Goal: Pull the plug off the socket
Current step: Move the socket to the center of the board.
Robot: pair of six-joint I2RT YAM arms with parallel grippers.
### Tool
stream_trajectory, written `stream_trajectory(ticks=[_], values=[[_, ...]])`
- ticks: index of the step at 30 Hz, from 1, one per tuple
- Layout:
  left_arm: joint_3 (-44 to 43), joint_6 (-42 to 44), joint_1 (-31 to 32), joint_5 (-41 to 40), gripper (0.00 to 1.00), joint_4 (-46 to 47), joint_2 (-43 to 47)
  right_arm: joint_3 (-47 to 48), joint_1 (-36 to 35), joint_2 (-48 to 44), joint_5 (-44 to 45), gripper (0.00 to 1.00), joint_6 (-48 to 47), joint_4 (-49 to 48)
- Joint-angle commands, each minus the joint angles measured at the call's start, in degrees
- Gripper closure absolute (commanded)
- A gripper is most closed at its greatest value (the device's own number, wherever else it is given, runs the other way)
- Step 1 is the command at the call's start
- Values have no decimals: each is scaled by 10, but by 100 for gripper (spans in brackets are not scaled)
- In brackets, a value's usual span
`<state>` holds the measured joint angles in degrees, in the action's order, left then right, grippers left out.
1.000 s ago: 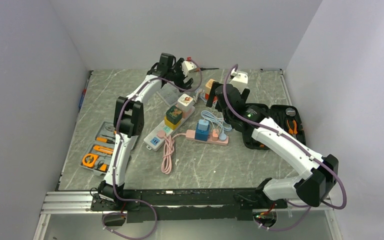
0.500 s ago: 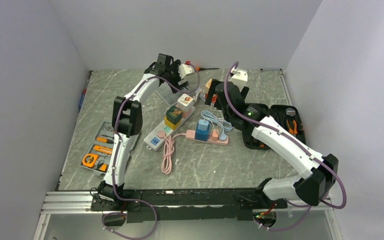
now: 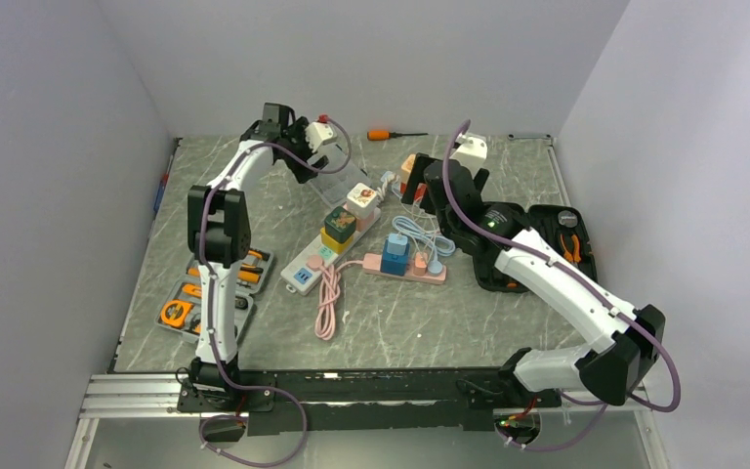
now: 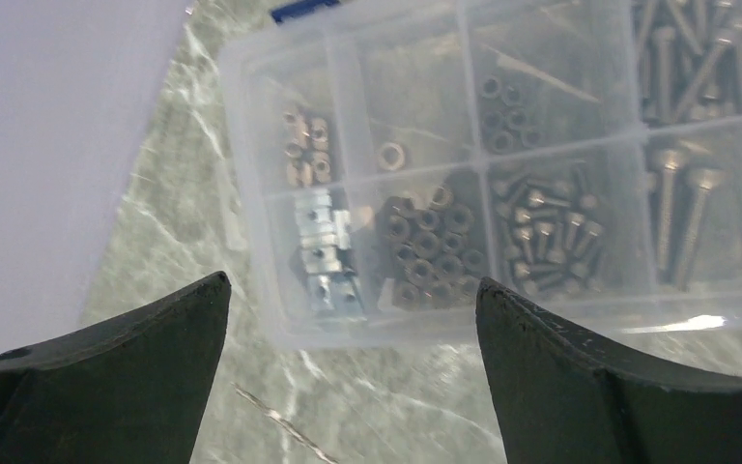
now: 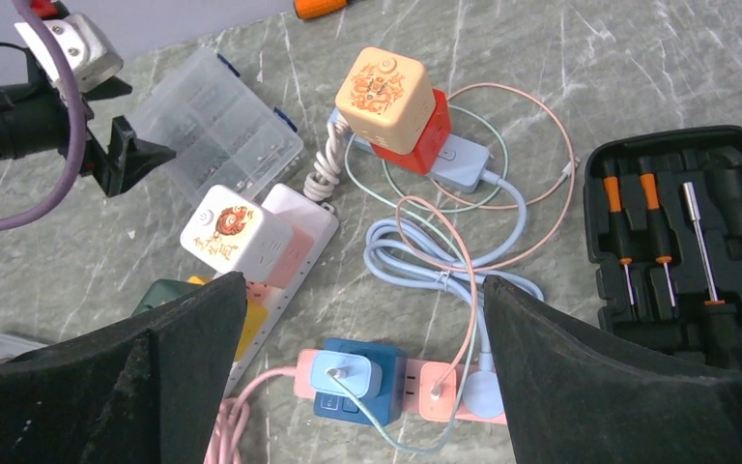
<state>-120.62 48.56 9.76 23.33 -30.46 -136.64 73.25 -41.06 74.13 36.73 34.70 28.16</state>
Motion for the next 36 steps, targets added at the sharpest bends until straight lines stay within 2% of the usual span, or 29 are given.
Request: stream_trajectory(ticks=[1,5,7,12,18,22,25,30,36], values=[[47,-48,0,53,1,-70,47,3,2,-10,-11,6,2,-12],[48,-126,-23,103,0,-96,81,1,2,7,-16,6,6,-9],[62,-199,-42,127,1,-95,95,4,1,18,-18,6,5,-9],[159,-334,-84,161,1,-58,139,36,-10,76,-35,6,11,-5],[318,-328,-123,144,1,1,255,123,-77,189,-24,5,-13,-11],[298,-310,-156,136,1,-85,273,223,-150,268,16,5,-53,4],[285,-299,-176,102,1,-115,283,251,-193,295,-9,8,-100,-41],[281,-306,-223,112,0,-141,313,340,-202,389,-112,12,-118,-42],[317,-297,-254,84,1,-142,366,451,-198,535,-164,12,-140,-34]])
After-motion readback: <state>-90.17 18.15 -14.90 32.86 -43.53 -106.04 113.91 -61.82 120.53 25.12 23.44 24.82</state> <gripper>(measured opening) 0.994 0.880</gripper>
